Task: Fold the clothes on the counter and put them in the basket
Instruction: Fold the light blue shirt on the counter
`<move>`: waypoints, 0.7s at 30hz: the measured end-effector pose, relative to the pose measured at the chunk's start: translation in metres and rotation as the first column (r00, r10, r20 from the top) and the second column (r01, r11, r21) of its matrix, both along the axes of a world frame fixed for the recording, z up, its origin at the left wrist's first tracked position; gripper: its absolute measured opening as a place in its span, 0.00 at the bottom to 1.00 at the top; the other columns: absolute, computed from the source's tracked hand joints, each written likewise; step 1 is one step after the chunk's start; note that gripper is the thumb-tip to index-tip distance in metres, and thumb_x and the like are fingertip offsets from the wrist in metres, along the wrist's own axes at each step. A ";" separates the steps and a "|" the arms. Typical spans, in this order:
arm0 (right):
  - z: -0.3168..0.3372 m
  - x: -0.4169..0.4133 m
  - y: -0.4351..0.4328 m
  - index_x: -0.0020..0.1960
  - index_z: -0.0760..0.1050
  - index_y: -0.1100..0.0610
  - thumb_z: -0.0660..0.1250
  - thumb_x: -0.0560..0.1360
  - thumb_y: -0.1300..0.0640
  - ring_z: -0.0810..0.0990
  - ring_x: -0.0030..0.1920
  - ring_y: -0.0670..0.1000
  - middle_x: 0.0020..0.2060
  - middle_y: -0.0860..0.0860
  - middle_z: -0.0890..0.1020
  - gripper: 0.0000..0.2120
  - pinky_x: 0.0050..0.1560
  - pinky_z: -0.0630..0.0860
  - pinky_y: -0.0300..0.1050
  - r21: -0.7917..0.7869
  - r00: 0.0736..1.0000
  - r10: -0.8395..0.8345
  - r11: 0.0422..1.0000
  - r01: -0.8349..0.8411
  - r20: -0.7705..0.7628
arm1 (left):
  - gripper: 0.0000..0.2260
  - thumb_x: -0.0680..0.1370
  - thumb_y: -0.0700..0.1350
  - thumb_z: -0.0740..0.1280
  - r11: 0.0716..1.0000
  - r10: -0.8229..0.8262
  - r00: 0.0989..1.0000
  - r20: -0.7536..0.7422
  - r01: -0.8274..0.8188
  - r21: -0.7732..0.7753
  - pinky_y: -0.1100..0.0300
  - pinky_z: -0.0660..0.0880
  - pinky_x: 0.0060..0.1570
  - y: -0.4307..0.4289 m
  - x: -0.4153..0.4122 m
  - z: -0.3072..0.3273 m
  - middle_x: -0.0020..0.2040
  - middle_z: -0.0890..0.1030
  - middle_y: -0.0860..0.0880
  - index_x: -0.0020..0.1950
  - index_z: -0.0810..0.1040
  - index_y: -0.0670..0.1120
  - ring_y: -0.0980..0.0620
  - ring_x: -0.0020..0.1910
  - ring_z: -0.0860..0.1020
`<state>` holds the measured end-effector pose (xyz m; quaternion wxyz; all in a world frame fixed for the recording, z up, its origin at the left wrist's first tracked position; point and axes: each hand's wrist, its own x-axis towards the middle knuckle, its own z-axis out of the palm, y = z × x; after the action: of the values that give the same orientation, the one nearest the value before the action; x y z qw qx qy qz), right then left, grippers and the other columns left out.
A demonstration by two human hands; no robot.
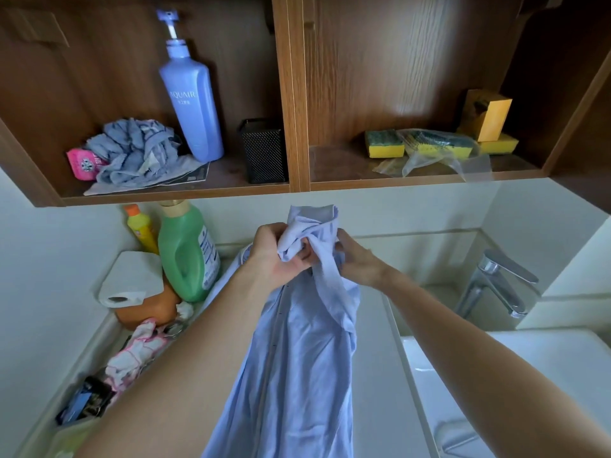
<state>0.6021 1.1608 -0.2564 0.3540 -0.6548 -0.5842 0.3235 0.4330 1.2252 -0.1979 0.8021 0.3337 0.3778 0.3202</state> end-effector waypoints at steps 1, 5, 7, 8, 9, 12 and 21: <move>-0.003 0.002 0.002 0.69 0.66 0.53 0.71 0.73 0.56 0.81 0.49 0.45 0.52 0.49 0.81 0.27 0.49 0.74 0.35 -0.006 0.999 -0.011 1.000 0.011 -0.042 | 0.05 0.78 0.41 0.59 0.999 0.035 0.999 0.017 -0.034 -0.010 0.51 0.78 0.49 -0.001 0.001 0.001 0.43 0.78 0.46 0.45 0.73 0.42 0.44 0.41 0.78; 0.001 0.012 0.003 0.41 0.76 0.62 0.66 0.79 0.60 0.73 0.36 0.45 0.35 0.51 0.77 0.10 0.43 0.71 0.38 0.073 0.974 -0.110 0.989 0.126 -0.200 | 0.09 0.79 0.41 0.58 0.994 0.096 0.992 0.083 -0.090 -0.066 0.55 0.78 0.36 0.015 -0.018 -0.006 0.33 0.76 0.47 0.42 0.74 0.41 0.50 0.32 0.75; 0.002 0.021 0.004 0.38 0.70 0.60 0.63 0.81 0.54 0.69 0.37 0.47 0.34 0.51 0.71 0.15 0.44 0.67 0.43 0.107 0.945 -0.131 0.980 0.170 -0.299 | 0.06 0.74 0.38 0.60 0.990 0.019 0.990 0.139 0.001 -0.142 0.61 0.75 0.27 0.029 -0.036 -0.015 0.32 0.71 0.47 0.46 0.76 0.40 0.54 0.27 0.71; 0.004 0.023 0.005 0.39 0.68 0.59 0.62 0.81 0.50 0.67 0.38 0.49 0.35 0.51 0.70 0.17 0.44 0.65 0.46 0.118 0.935 -0.138 0.976 0.185 -0.326 | 0.08 0.74 0.39 0.61 0.985 -0.027 0.992 0.126 0.048 -0.166 0.61 0.78 0.30 0.035 -0.044 -0.020 0.36 0.72 0.47 0.51 0.77 0.40 0.53 0.30 0.72; 0.005 0.025 0.007 0.40 0.67 0.59 0.60 0.81 0.48 0.66 0.38 0.49 0.35 0.51 0.69 0.17 0.44 0.64 0.48 0.118 0.927 -0.161 0.970 0.211 -0.338 | 0.11 0.75 0.43 0.64 0.981 -0.078 0.993 0.094 0.093 -0.172 0.57 0.81 0.39 0.039 -0.049 -0.024 0.41 0.76 0.46 0.55 0.79 0.43 0.51 0.36 0.75; 0.008 0.024 0.014 0.43 0.71 0.60 0.59 0.83 0.48 0.71 0.38 0.48 0.36 0.50 0.74 0.16 0.44 0.69 0.45 0.112 0.936 -0.211 0.962 0.251 -0.283 | 0.26 0.74 0.66 0.66 0.962 -0.184 0.983 0.015 0.183 -0.203 0.39 0.71 0.65 0.043 -0.057 -0.035 0.57 0.83 0.42 0.61 0.81 0.48 0.40 0.56 0.80; 0.013 0.035 0.032 0.47 0.76 0.51 0.61 0.82 0.49 0.78 0.45 0.52 0.45 0.50 0.82 0.09 0.45 0.70 0.42 0.110 0.955 -0.260 0.963 0.246 0.142 | 0.18 0.77 0.48 0.72 0.953 -0.304 0.906 -0.295 0.293 -0.084 0.42 0.81 0.49 0.042 -0.067 -0.064 0.63 0.79 0.39 0.62 0.76 0.40 0.38 0.57 0.81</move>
<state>0.6370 1.1930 -0.2437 0.3756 -0.7304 -0.5355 0.1967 0.3661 1.2671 -0.2620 0.7800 0.4177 0.4471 0.1315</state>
